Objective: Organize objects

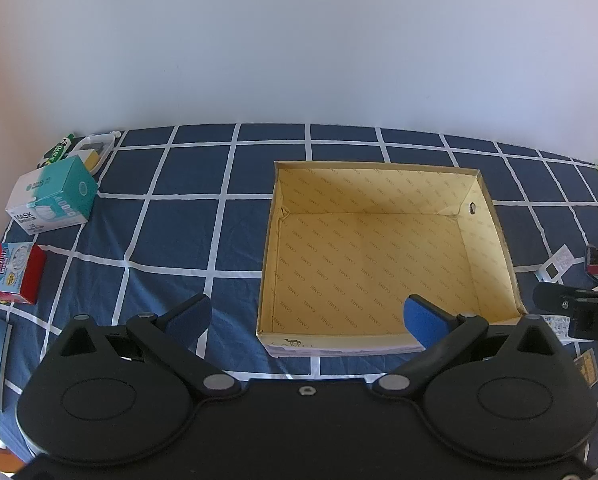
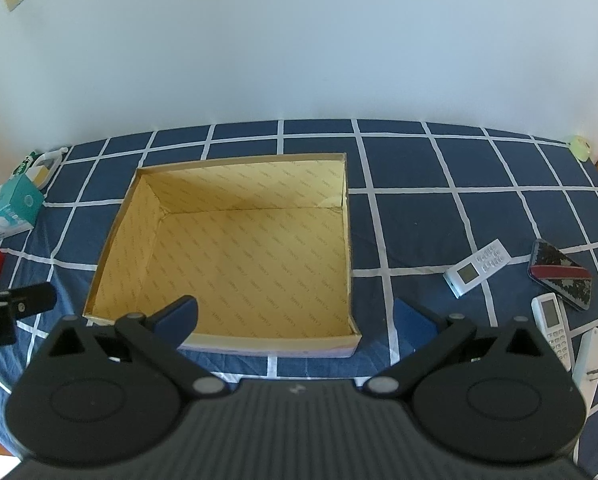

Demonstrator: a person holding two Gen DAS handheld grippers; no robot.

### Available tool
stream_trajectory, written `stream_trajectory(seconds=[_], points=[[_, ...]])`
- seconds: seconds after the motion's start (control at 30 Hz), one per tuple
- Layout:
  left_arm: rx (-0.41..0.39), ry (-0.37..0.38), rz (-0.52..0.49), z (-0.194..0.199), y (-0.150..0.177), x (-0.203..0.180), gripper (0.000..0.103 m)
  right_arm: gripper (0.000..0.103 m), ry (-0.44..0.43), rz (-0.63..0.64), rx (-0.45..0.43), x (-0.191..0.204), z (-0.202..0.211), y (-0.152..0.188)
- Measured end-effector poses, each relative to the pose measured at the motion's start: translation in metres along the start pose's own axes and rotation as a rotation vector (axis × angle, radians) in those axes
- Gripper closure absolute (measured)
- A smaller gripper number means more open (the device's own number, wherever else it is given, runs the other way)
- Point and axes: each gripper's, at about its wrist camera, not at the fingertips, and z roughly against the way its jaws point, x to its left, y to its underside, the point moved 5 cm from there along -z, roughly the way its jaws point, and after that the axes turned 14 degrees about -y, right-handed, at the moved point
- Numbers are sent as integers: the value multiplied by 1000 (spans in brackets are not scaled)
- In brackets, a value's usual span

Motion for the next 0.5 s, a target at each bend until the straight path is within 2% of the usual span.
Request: stream_trajectory(seconds=[0.5], points=[[-5,-11,15,4,1,0,0,0,-3,0,1,2,1,0]])
